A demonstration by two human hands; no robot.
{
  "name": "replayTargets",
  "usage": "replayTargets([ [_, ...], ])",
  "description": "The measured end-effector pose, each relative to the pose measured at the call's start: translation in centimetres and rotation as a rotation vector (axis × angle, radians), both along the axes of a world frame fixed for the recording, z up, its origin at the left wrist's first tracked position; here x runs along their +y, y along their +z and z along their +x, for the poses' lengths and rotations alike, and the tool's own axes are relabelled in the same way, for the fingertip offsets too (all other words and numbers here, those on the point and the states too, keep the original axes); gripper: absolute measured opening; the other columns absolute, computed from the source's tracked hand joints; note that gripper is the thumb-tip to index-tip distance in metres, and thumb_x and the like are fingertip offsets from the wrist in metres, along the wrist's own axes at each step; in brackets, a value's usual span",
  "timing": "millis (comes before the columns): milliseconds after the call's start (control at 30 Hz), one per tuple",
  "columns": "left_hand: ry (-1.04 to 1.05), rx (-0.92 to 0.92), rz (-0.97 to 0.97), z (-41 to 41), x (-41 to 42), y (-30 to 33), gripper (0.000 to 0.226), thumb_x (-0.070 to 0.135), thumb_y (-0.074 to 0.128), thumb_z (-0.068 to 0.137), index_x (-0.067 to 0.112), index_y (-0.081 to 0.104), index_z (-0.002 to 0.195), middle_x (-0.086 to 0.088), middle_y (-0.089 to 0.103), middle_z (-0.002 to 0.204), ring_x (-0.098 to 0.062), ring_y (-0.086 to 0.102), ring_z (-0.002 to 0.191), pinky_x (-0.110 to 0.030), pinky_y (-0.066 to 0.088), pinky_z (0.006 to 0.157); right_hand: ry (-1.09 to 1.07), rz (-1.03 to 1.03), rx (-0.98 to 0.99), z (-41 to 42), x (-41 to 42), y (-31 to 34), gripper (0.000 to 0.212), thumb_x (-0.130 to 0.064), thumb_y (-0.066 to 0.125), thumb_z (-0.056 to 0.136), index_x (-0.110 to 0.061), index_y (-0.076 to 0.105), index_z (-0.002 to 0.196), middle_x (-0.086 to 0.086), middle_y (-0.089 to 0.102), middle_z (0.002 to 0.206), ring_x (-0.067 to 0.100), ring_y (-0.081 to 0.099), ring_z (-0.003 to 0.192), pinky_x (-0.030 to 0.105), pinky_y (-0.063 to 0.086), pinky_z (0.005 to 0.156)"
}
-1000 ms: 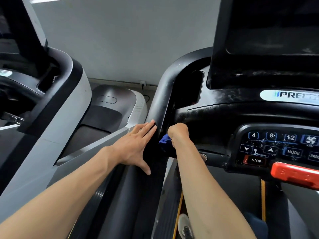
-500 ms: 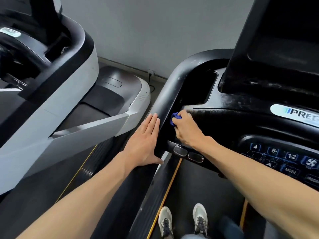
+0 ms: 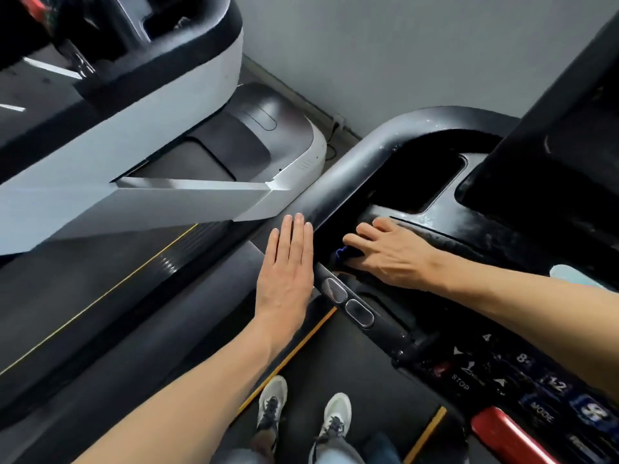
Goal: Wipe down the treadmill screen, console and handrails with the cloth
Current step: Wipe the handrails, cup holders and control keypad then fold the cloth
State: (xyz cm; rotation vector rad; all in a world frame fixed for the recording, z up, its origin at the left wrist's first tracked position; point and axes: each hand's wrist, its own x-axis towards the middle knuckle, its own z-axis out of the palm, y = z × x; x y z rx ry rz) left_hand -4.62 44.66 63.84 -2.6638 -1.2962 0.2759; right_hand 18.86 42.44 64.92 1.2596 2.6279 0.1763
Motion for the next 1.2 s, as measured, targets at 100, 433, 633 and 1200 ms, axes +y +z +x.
replayTargets([
  [100, 0.042, -0.015, 0.023, 0.8, -0.3, -0.4, 0.083, 0.015, 0.031, 0.094, -0.009, -0.025, 0.150, -0.030, -0.026, 0.160, -0.046, -0.019, 0.151, -0.055, 0.003, 0.125, 0.112, -0.045, -0.140, -2.3, 2.1, -1.2, 0.023, -0.024, 0.052, 0.087, -0.023, 0.073, 0.079, 0.004, 0.050, 0.125, 0.027, 0.043, 0.105, 0.042, 0.034, 0.085],
  [433, 0.056, -0.076, 0.050, 0.9, -0.4, -0.9, 0.074, 0.012, 0.026, 0.097, -0.007, -0.020, 0.153, -0.027, -0.017, 0.164, -0.043, -0.012, 0.153, -0.053, 0.006, 0.125, 0.098, -0.008, -0.167, -1.8, 1.6, -0.6, 0.026, -0.024, 0.048, 0.086, -0.026, 0.071, 0.099, 0.006, 0.047, 0.116, 0.028, 0.042, 0.102, 0.043, 0.034, 0.085],
  [633, 0.084, -0.066, 0.040, 1.1, -0.9, -0.7, 0.071, -0.002, 0.003, 0.086, -0.006, -0.022, 0.152, -0.026, -0.019, 0.164, -0.042, -0.013, 0.153, -0.052, 0.005, 0.126, 0.141, -0.007, -0.105, 0.7, 0.2, 0.2, 0.030, -0.024, 0.039, 0.091, -0.031, 0.061, 0.111, 0.006, 0.049, 0.112, 0.029, 0.044, 0.100, 0.044, 0.035, 0.083],
  [1200, 0.099, -0.138, 0.079, 1.2, -1.0, -1.2, 0.076, 0.008, 0.026, 0.092, -0.006, -0.015, 0.155, -0.025, -0.012, 0.166, -0.042, -0.007, 0.154, -0.052, 0.008, 0.125, -0.041, -0.008, -0.223, -1.5, -0.1, 0.8, 0.044, -0.028, 0.030, 0.086, -0.036, 0.067, 0.108, 0.002, 0.046, 0.111, 0.027, 0.040, 0.101, 0.041, 0.032, 0.084],
])
